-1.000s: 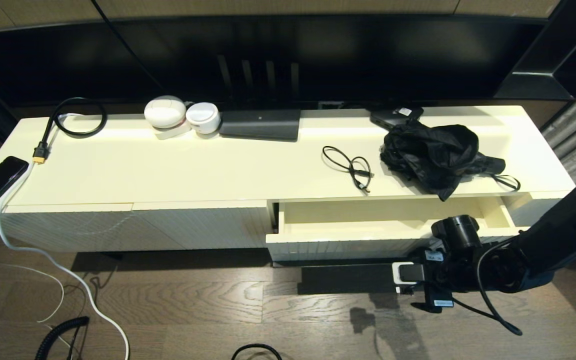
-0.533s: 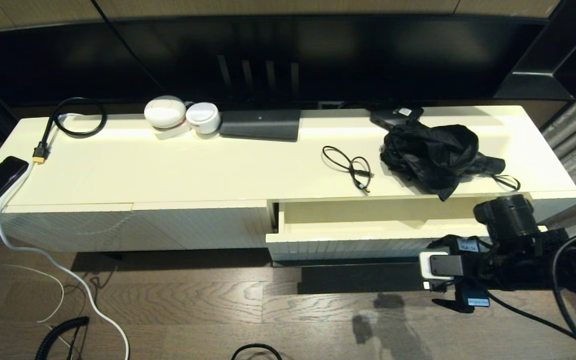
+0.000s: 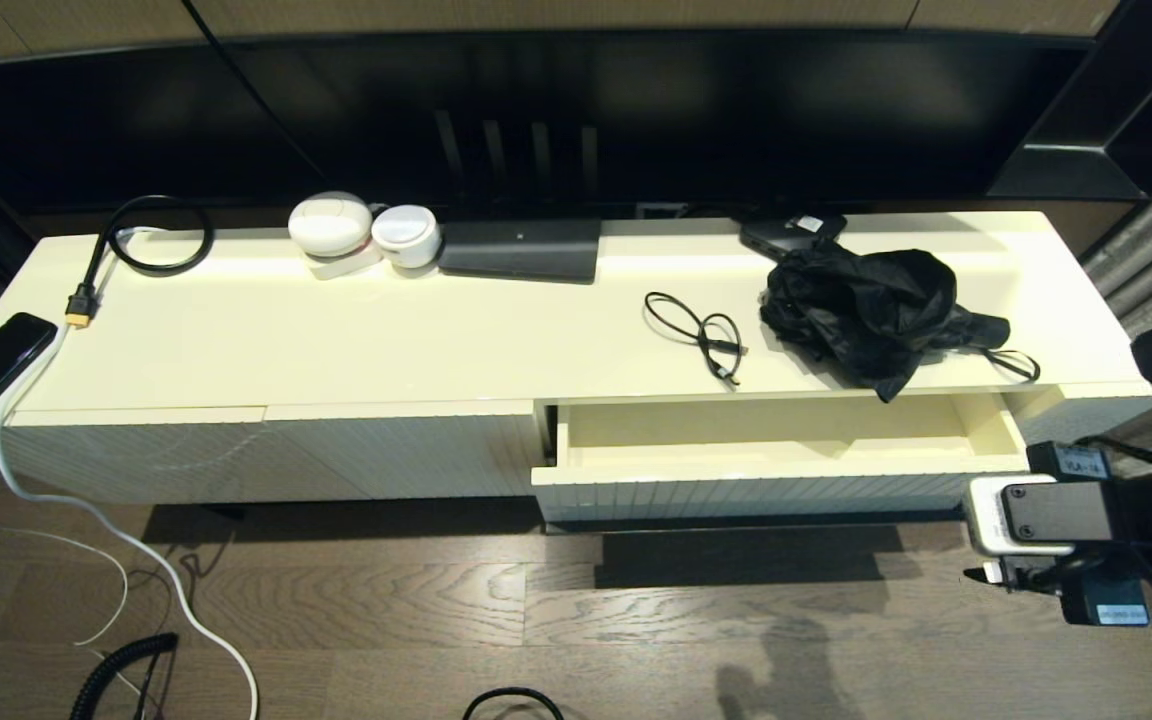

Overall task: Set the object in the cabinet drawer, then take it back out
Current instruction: Open the drawer

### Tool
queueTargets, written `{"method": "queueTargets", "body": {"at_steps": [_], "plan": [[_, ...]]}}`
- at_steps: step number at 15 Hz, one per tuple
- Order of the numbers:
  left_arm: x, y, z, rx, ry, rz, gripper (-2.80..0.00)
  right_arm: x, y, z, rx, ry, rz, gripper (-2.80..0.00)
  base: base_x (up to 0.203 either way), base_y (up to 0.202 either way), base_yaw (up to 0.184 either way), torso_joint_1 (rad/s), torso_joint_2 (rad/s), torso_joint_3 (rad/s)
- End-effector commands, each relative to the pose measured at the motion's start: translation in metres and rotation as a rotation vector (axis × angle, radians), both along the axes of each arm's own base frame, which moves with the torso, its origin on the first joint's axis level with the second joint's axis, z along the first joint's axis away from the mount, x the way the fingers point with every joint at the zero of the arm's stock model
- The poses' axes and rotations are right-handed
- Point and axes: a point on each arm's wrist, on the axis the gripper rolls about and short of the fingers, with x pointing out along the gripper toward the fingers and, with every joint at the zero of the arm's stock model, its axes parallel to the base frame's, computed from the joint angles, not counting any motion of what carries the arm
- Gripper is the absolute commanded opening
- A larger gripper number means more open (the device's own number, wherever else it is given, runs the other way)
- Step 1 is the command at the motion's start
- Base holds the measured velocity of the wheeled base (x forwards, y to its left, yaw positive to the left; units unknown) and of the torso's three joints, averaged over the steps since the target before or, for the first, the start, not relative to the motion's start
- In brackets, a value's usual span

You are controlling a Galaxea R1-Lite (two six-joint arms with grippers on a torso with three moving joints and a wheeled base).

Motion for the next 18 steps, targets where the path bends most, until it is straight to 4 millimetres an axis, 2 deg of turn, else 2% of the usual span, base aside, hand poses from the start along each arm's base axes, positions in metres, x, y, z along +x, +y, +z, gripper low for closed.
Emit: {"method": "queueTargets", "body": {"at_steps": [1,3,10,13,16,18], "plan": [[0.0,0.0,0.0,-0.001,0.0,0.0,-2.8,0.008,0.001,0.006,0.0,-0.03,0.004,-2.8,0.0,0.0,0.0,0.0,0.0,0.0],[0.0,0.0,0.0,-0.001,-0.002,0.0,-2.8,0.027,0.005,-0.001,-0.004,-0.016,0.004,-2.8,0.0,0.0,0.0,0.0,0.0,0.0],[0.0,0.0,0.0,-0.001,0.0,0.0,-2.8,0.125,0.025,-0.042,-0.026,-0.01,-0.004,-2.8,0.0,0.0,0.0,0.0,0.0,0.0],[0.0,0.0,0.0,-0.001,-0.001,0.002,-2.8,0.158,0.031,-0.052,-0.029,-0.044,-0.01,-2.8,0.0,0.0,0.0,0.0,0.0,0.0],[0.0,0.0,0.0,-0.001,0.0,0.001,-2.8,0.175,0.035,-0.049,-0.025,-0.071,-0.011,-2.8,0.0,0.0,0.0,0.0,0.0,0.0],[0.0,0.0,0.0,-0.001,-0.001,0.001,-2.8,0.176,0.035,-0.046,-0.025,-0.069,-0.011,-2.8,0.0,0.0,0.0,0.0,0.0,0.0]]}}
